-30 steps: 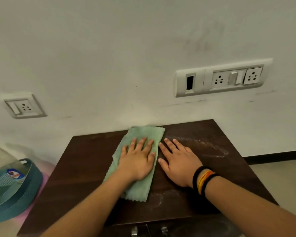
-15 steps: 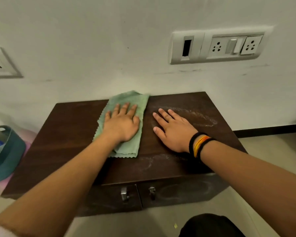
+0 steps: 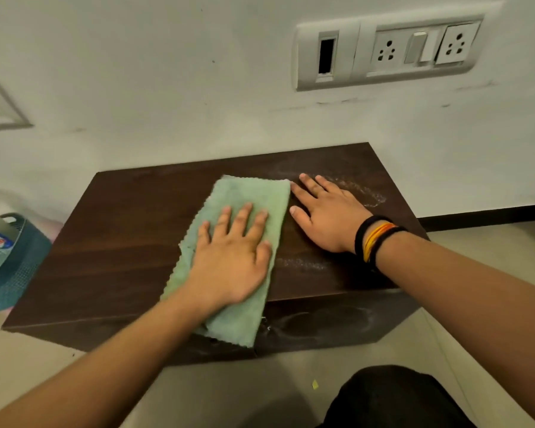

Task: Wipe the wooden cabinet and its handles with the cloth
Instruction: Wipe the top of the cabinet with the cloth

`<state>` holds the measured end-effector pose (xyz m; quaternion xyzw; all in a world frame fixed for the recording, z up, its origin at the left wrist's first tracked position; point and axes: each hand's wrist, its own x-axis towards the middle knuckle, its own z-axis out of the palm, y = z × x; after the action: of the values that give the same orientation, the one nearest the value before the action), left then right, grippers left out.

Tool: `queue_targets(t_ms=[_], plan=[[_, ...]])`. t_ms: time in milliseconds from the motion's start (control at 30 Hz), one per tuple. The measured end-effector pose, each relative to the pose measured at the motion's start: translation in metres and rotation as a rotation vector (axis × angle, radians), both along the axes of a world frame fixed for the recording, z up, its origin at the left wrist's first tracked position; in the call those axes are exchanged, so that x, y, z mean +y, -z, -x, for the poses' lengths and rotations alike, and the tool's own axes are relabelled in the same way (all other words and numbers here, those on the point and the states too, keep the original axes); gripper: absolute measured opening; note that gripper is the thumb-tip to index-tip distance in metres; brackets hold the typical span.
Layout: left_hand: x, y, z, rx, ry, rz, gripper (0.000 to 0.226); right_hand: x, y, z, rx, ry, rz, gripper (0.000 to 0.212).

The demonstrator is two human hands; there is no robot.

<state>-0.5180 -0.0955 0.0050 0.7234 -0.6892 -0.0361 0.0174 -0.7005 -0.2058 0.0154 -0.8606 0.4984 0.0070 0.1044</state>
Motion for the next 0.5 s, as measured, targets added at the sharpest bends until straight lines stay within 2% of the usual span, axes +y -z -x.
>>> queue_targets(t_ms=[100,167,267,367,433,500], plan=[[-0.043,-0.004,0.023,0.033,0.113,0.005,0.058,0.000,0.001,0.003,-0.022,0.008,0.007,0.062],[-0.071,-0.012,0.003,0.050,0.029,-0.054,0.058,-0.001,0.000,0.012,-0.009,0.031,-0.005,0.063],[-0.026,-0.003,-0.011,0.013,-0.085,-0.033,0.060,0.000,-0.003,0.026,0.028,0.041,-0.005,0.065],[0.014,0.001,0.037,0.013,0.073,-0.008,0.060,0.003,-0.003,0.031,0.018,0.048,-0.001,0.064],[-0.018,-0.001,0.045,0.041,0.175,-0.004,0.058,0.003,-0.003,0.030,0.017,0.046,0.004,0.062],[-0.047,-0.008,0.024,0.039,0.133,-0.036,0.059,0.004,-0.005,0.033,0.034,0.060,0.000,0.063]])
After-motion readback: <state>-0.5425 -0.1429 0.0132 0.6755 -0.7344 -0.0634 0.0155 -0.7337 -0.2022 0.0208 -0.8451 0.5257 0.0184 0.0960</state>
